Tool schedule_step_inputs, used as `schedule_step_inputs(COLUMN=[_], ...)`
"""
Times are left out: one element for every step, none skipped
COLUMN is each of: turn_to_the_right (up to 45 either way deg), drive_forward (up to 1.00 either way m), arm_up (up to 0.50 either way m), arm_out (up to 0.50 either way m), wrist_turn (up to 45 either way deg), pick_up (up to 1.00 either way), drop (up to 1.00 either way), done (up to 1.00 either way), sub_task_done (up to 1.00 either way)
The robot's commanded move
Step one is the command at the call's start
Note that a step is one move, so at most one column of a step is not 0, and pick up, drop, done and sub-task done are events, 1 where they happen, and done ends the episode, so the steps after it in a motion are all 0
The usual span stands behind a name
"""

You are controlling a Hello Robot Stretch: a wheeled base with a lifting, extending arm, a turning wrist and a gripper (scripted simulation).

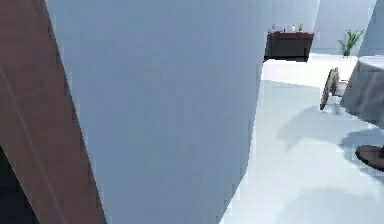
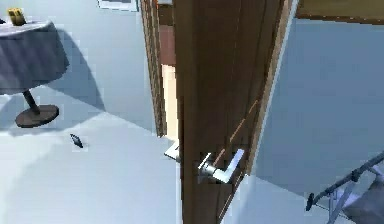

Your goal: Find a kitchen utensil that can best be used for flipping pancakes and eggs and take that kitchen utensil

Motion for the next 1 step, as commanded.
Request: schedule_step_inputs(turn_to_the_right=[0.0], drive_forward=[0.10], arm_up=[0.00], arm_out=[0.00], wrist_turn=[0.0], pick_up=[0.00], drop=[0.00], done=[0.00], sub_task_done=[0.00])
